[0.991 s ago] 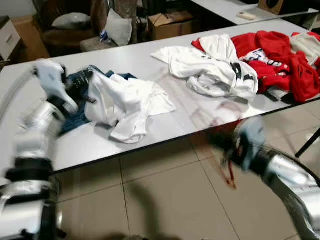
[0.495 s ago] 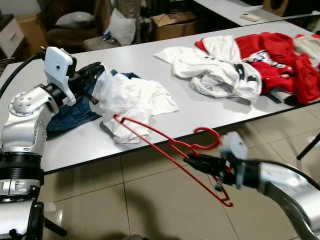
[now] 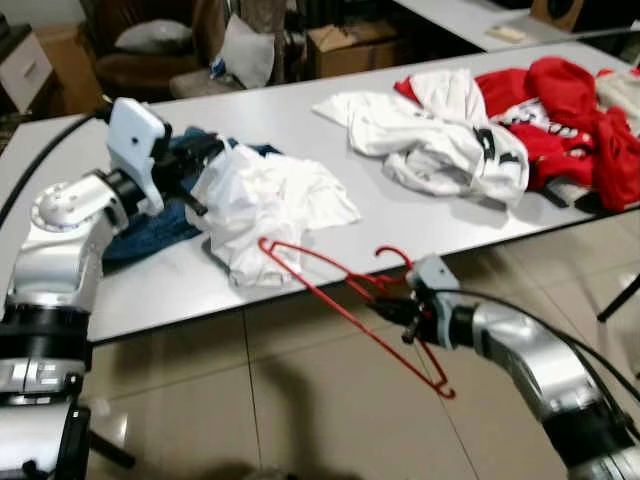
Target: Hang hanger
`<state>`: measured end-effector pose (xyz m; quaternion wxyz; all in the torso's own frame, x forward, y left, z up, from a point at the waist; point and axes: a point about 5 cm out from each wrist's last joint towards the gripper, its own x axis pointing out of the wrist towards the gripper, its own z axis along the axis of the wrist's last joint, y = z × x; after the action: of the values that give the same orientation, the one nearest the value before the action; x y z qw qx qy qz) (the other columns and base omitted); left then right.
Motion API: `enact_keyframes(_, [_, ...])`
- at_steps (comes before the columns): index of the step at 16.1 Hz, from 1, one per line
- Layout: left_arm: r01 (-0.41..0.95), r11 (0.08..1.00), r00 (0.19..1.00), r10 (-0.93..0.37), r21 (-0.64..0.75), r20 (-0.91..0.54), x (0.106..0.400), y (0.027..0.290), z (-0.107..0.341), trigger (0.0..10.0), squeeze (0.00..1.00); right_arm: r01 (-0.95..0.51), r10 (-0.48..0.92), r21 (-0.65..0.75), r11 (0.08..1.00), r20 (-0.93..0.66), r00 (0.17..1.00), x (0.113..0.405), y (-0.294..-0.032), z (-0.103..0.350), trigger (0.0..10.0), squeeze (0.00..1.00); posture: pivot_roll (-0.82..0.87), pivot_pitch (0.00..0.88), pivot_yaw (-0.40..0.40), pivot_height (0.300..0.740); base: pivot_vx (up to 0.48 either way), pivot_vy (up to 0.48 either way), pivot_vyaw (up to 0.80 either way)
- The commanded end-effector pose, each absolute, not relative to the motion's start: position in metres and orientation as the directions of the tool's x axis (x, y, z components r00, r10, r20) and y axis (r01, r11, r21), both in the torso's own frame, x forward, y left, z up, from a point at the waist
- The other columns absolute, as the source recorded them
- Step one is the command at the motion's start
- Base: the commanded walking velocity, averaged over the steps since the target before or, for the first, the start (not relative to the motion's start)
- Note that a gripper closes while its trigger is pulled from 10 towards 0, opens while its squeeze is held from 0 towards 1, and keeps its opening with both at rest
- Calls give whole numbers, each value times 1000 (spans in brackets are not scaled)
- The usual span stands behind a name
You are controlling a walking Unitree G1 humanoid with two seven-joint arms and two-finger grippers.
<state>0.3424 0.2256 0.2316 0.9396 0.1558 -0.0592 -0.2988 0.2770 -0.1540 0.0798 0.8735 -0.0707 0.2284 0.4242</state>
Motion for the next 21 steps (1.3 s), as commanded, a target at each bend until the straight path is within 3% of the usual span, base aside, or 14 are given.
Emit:
enact_keyframes(1, [541, 764, 813, -583, 350, 15, 342, 224, 236, 0, 0, -711, 624, -6, 703, -476, 620, 278, -165, 85, 10000, 0, -109, 0, 69, 740, 0, 0, 0])
enact_keyframes(4, [523, 775, 829, -560, 356, 2, 339, 229, 234, 0, 0, -539, 491, -108, 835, -297, 819, 305, -188, 124, 10000, 0, -107, 0, 67, 740, 0, 0, 0])
enact_keyframes(6, [515, 779, 835, -551, 357, -1, 340, 230, 233, 0, 0, -517, 483, -125, 847, -225, 846, 308, -193, 143, 10000, 0, -111, 0, 70, 740, 0, 0, 0])
enact_keyframes(7, [502, 789, 843, -538, 353, 5, 341, 230, 234, 0, 0, -557, 526, -126, 821, -212, 824, 304, -192, 149, 10000, 0, -111, 0, 70, 740, 0, 0, 0])
enact_keyframes(8, [474, 814, 860, -510, 335, 24, 344, 229, 235, 0, 0, -677, 654, -103, 729, -189, 732, 289, -183, 159, 10000, 0, -113, 0, 71, 740, 0, 0, 0])
enact_keyframes(10, [445, 839, 874, -483, 313, 52, 348, 225, 239, 0, 0, -802, 775, -76, 592, -220, 593, 268, -174, 162, 10000, 0, -113, 0, 71, 740, 0, 0, 0])
enact_keyframes(12, [420, 863, 872, -470, 281, 138, 354, 210, 256, 0, 0, -925, 876, 21, 379, -329, 352, 235, -160, 154, 10000, 0, -113, 0, 71, 740, 0, 0, 0])
enact_keyframes(16, [505, 813, 814, -560, 289, 154, 350, 183, 268, 0, 0, -927, 891, 104, 360, -334, 308, 242, -140, 142, 10000, 0, -113, 0, 71, 740, 0, 0, 0])
enact_keyframes(21, [579, 761, 764, -632, 293, 129, 344, 155, 267, 0, 0, -848, 870, 268, 458, -330, 366, 276, -110, 120, 10000, 0, -110, 0, 76, 740, 0, 0, 0])
